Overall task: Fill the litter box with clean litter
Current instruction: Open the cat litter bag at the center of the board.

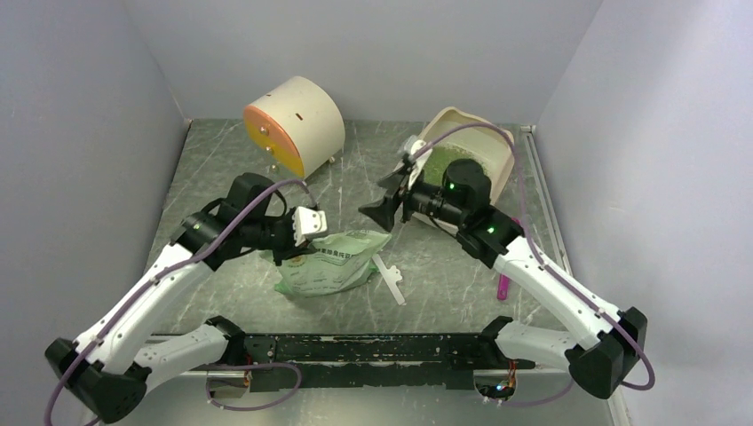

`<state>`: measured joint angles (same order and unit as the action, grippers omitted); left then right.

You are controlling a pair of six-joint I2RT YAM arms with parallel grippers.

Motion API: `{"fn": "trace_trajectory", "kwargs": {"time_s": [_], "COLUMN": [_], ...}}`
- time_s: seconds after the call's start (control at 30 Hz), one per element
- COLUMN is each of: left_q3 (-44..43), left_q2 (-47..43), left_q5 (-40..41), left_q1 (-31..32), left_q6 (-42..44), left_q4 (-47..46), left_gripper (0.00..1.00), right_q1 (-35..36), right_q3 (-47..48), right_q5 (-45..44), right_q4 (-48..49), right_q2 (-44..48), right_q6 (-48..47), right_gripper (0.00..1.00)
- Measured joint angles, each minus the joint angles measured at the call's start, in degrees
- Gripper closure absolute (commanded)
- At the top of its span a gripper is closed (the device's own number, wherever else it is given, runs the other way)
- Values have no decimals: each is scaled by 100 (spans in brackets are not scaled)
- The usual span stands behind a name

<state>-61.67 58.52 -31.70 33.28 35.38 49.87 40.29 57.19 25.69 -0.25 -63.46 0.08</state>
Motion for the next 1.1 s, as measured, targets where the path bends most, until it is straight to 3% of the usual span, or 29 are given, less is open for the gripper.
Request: {"fn": "trace_trajectory", "kwargs": {"time_s": [0.13,0.4,0.77,0.93,1.1], "left_q3": [258,310,313,326,396], "left_q2": [-446,-498,-496,-494,-511], "left_q5": [35,48,46,44,35], "left_q1": [31,33,33,33,33], "left_q6": [-50,-74,-111,-190,-321], "left_q4": [-109,-166,-164,-201,-334], "left_gripper": [95,95,95,95,95], "right_q1": [-319,-343,-334,-243,393], "right_q3": [647,1056,1093,1130,1392], "right_q5": [-205,507,730,673,-138], "right_q4": [-1097,-2975,-3359,-3237,-3314], "right_q2": [-129,-776,-850,-914,-1497], "right_q6": [490,699,741,796,708], "right_gripper": [21,21,25,36,77]}}
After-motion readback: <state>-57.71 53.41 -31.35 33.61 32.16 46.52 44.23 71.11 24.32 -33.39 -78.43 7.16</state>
